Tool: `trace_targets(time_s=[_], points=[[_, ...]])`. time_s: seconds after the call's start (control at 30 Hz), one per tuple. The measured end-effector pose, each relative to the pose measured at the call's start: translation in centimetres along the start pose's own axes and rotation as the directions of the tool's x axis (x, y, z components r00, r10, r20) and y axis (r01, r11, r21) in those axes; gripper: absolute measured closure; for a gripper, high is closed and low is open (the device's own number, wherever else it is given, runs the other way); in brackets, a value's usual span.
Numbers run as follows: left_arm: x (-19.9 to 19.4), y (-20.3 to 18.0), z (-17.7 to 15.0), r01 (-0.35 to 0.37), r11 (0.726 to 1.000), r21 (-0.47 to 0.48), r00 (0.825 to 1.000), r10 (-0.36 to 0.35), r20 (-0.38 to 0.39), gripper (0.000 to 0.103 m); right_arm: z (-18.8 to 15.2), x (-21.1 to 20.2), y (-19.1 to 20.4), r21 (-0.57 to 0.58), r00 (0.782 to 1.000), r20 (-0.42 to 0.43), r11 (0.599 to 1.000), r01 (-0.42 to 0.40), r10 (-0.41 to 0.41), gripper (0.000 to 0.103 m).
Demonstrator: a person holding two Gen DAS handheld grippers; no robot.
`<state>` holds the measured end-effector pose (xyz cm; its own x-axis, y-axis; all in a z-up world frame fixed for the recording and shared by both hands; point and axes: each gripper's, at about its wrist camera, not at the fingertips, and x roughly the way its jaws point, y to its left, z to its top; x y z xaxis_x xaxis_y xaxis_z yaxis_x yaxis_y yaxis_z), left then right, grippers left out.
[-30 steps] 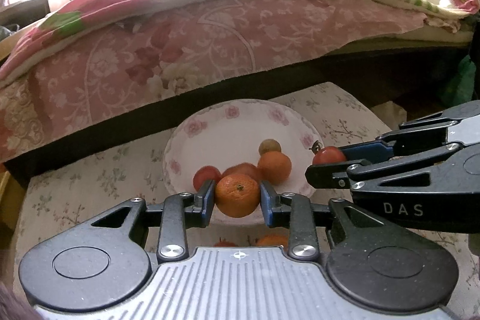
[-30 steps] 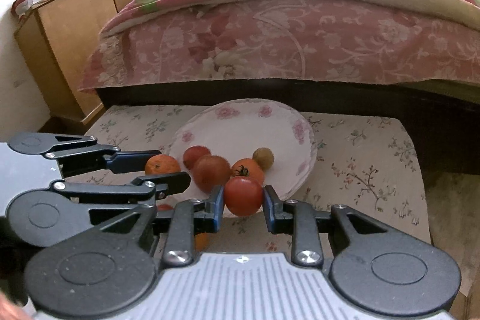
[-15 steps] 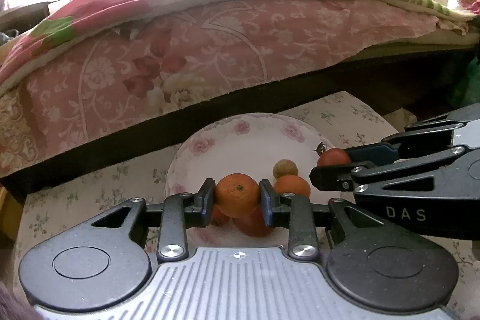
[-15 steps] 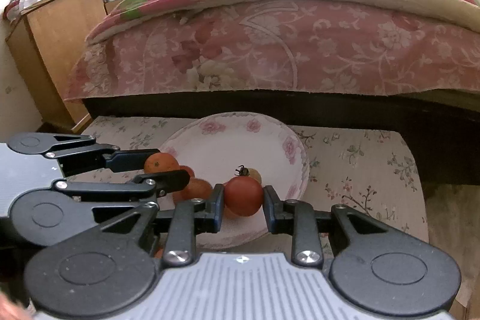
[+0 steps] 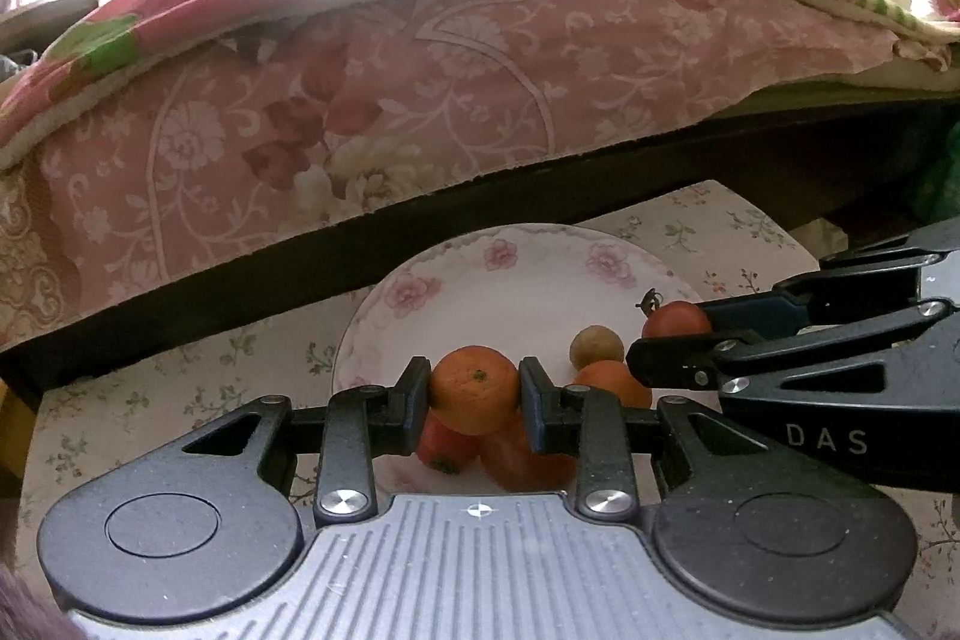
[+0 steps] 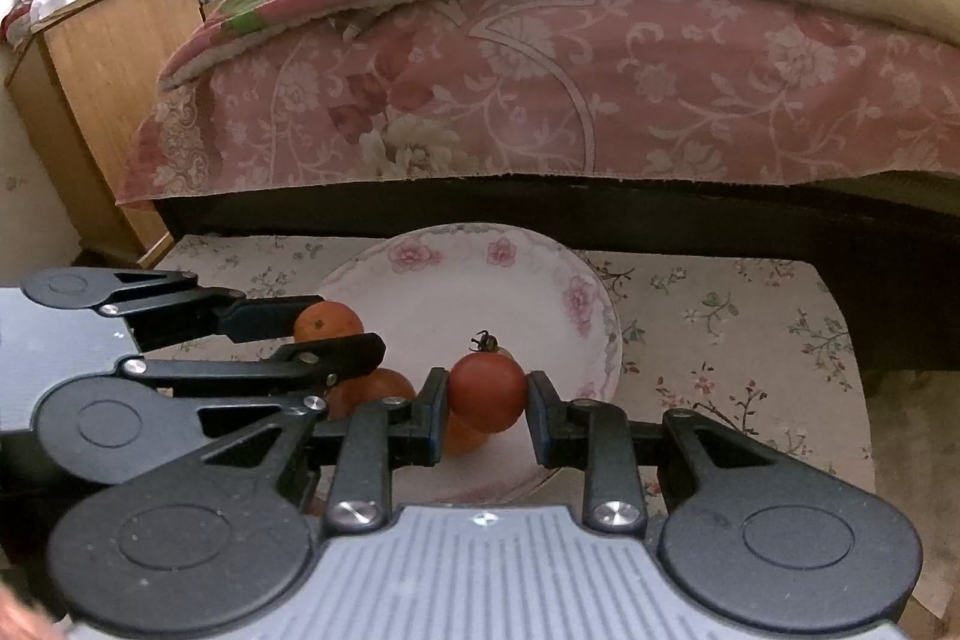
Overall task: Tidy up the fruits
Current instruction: 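Carry the tangerine and red tomato in both tools over the plate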
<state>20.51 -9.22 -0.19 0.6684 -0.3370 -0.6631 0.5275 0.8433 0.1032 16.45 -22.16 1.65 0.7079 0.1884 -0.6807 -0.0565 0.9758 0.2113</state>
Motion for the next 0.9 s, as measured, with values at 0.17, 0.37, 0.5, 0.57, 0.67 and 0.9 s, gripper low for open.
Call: trace_targets(time_s=[0.17,0.37,0.5,0.57,0.67,0.9], points=[[0.3,0.1,0.0,-0.006,1.0,0.001,1.0,0.006,-0.003,0.065,0.0,0.3,-0.1,0.003,1.0,0.0,1.0,-0.002,0.002,0.073],[0.6,0.4,0.0,-0.007,1.0,0.003,1.0,0.007,-0.006,0.064,0.1,0.8,-0.2,0.007,1.0,-0.006,1.0,-0.003,0.003,0.073],[0.9,0.6,-0.1,-0.008,1.0,0.003,1.0,0.008,-0.012,0.065,0.1,1.2,-0.1,0.002,1.0,-0.01,1.0,-0.006,0.006,0.073],[1.1,0.7,0.0,-0.007,1.0,0.0,1.0,0.007,-0.014,0.064,0.1,1.3,-0.1,0.002,1.0,-0.01,1.0,-0.007,0.007,0.073],[1.1,0.7,0.0,-0.005,1.0,-0.004,1.0,0.005,-0.015,0.064,0.2,1.5,-0.2,0.004,1.0,-0.008,1.0,-0.007,0.007,0.073],[1.3,0.8,0.0,-0.005,1.0,-0.005,1.0,0.005,-0.017,0.064,0.1,1.6,-0.3,0.009,1.0,-0.007,1.0,-0.012,0.012,0.073]])
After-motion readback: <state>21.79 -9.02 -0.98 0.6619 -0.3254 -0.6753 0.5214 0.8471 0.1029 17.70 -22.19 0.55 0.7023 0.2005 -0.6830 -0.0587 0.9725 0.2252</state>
